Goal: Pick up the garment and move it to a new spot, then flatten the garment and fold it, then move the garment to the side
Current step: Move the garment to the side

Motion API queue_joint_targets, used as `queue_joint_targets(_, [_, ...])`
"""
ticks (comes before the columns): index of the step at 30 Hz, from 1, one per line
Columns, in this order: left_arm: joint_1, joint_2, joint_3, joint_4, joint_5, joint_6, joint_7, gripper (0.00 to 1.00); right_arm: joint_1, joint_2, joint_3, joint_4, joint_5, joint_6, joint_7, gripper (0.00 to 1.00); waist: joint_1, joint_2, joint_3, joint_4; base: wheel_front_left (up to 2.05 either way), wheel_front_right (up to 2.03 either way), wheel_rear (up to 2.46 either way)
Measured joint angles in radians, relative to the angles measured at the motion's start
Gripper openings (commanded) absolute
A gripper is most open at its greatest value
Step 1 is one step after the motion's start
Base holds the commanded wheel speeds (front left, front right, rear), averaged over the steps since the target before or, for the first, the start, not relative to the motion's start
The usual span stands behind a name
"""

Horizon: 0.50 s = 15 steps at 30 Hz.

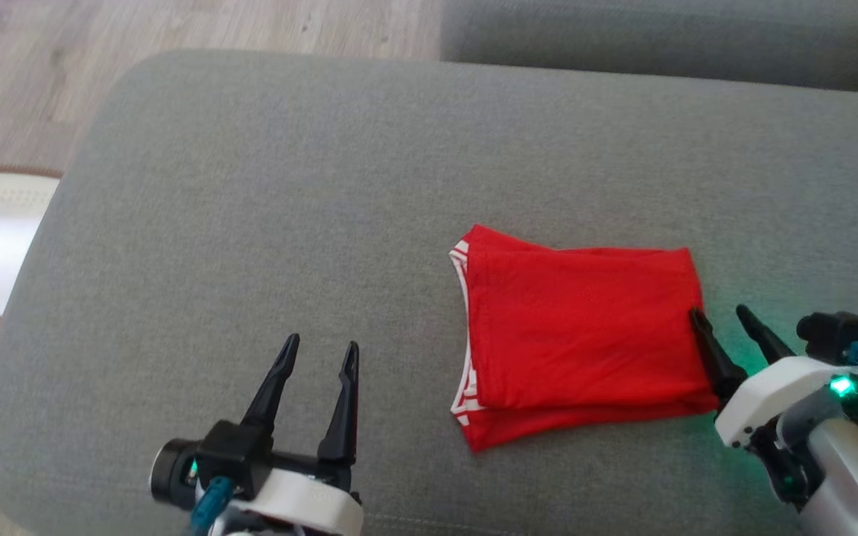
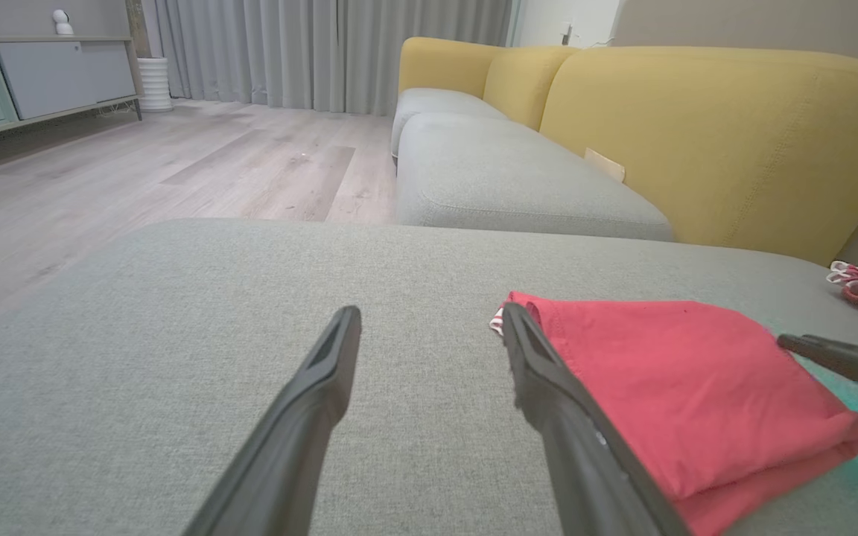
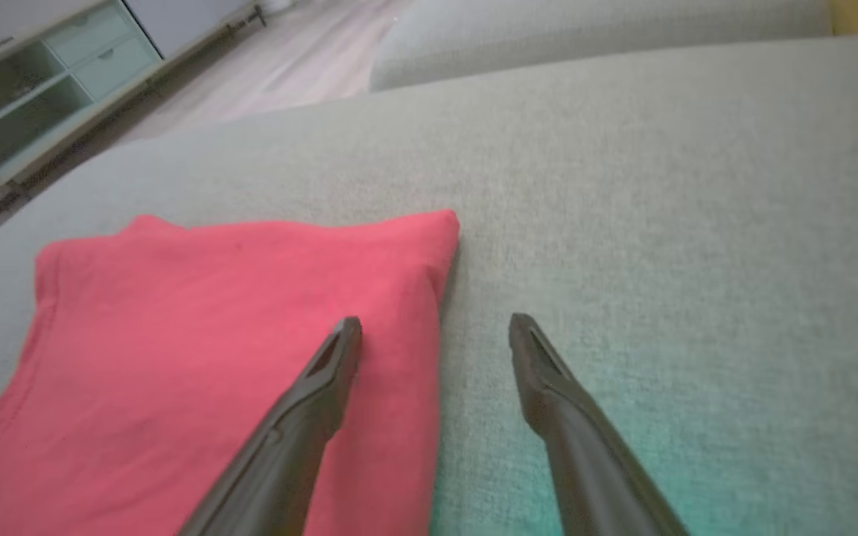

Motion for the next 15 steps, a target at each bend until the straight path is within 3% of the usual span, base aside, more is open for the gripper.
queue_joint_targets(2, [-0.010, 0.000, -0.005, -0.002, 0.000, 0.000, 0.000, 1.00, -0.013, -0.019, 0.038, 0.024, 0.039, 0.000, 0.024, 1.00, 0.0000, 0.0000, 0.011, 0.008, 0.00, 0.00, 0.00])
queue_joint_targets(3, [-0.014, 0.000, -0.007, -0.002, 0.000, 0.000, 0.000, 1.00, -0.014, -0.027, 0.052, 0.032, 0.056, 0.000, 0.033, 0.86, 0.0000, 0.0000, 0.016, 0.011, 0.00, 0.00, 0.00])
queue_joint_targets(4, [-0.017, -0.001, -0.007, -0.002, 0.000, 0.002, 0.000, 1.00, -0.014, -0.042, 0.087, 0.042, 0.093, 0.000, 0.052, 0.60, 0.0000, 0.0000, 0.022, 0.015, 0.00, 0.00, 0.00])
queue_joint_targets(5, [-0.017, -0.001, -0.007, -0.002, 0.000, 0.002, 0.000, 1.00, -0.014, -0.042, 0.087, 0.042, 0.093, 0.000, 0.052, 0.11, 0.0000, 0.0000, 0.022, 0.015, 0.00, 0.00, 0.00])
queue_joint_targets(6, [-0.017, -0.001, -0.007, -0.003, -0.005, 0.010, 0.000, 1.00, -0.015, -0.049, 0.116, 0.038, 0.126, 0.000, 0.053, 0.11, 0.0000, 0.0000, 0.023, 0.013, 0.00, 0.00, 0.00])
queue_joint_targets(7, [-0.017, -0.001, -0.007, -0.003, -0.005, 0.010, 0.000, 1.00, -0.015, -0.049, 0.116, 0.038, 0.126, 0.000, 0.053, 0.00, 0.0000, 0.0000, 0.023, 0.013, 0.00, 0.00, 0.00])
queue_joint_targets(15, [-0.018, -0.001, -0.007, -0.003, -0.016, 0.010, 0.000, 1.00, -0.076, -0.146, 0.188, -0.004, 0.177, 0.000, 0.003, 0.00, 0.0000, 0.0000, 0.036, -0.047, 0.00, 0.00, 0.00])
